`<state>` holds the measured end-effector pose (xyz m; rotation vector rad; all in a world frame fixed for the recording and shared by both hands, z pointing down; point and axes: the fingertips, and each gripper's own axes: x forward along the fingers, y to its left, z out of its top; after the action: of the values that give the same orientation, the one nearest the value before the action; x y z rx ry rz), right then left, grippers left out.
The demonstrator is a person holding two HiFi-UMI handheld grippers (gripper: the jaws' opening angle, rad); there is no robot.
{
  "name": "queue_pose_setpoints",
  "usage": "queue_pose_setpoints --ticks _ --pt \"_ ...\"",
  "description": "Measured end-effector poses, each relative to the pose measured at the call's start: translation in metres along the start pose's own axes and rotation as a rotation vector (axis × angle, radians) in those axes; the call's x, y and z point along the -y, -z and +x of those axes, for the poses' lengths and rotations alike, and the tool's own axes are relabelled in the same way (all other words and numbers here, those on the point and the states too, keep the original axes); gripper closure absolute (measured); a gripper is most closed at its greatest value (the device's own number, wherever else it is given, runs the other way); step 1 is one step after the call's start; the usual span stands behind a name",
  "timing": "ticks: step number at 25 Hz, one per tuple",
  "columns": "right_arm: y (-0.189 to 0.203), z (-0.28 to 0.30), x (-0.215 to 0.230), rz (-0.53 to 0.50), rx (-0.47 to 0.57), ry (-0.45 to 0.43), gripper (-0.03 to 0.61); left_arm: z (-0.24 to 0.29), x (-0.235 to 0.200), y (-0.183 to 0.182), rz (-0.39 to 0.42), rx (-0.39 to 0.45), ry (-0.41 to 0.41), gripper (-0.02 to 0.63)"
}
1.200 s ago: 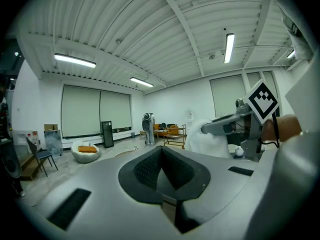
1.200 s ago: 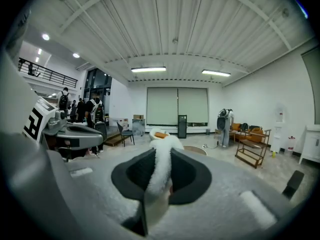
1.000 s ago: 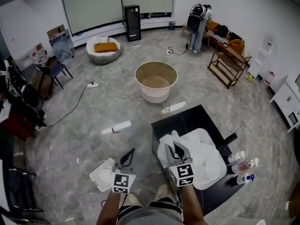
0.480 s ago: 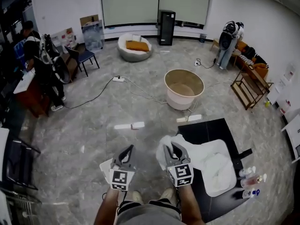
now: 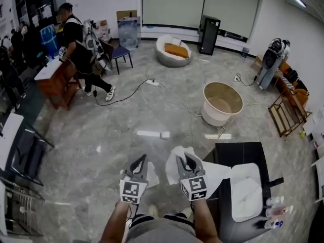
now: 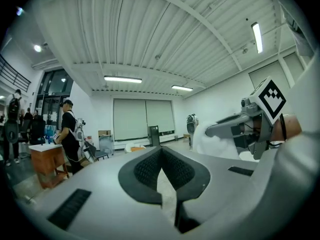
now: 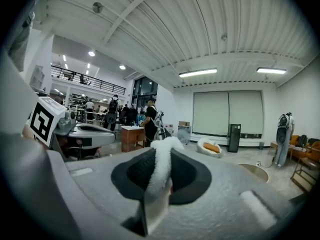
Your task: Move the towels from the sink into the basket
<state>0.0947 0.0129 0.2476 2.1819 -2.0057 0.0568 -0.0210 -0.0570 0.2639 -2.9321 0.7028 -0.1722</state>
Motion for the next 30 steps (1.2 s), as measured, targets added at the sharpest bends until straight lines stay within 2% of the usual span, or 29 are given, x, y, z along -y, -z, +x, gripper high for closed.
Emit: queue_pose_setpoints --ticks 12,17,21,26,30 --pt "-0.002 0.081 -0.099 0.004 -0.014 -0.196 0.523 -0.063 -0.094 0.027 -0.019 -0.051 -0.189 0.604" --pt "-0.02 0.113 -0.154 -0.036 0.021 -0.313 0.523 -0.096 -0.134 0.039 -0.037 -0.077 -0.29 0.604" --pt "-0.02 0.139 -0.19 -0.079 0.014 -0.375 0.523 -0.118 -0.162 0.052 -0.049 -0.092 -0.354 0.604" --pt "-0.003 0.159 -0.212 -0.108 -0.022 -0.432 0.522 -0.132 -0.178 0.08 -0.074 -0.129 -0.411 0.604" --pt "0.019 0.17 -0.214 -0.105 -0.053 -0.452 0.523 -0.13 -0.181 0.112 -0.103 -0.167 -0.421 0.604"
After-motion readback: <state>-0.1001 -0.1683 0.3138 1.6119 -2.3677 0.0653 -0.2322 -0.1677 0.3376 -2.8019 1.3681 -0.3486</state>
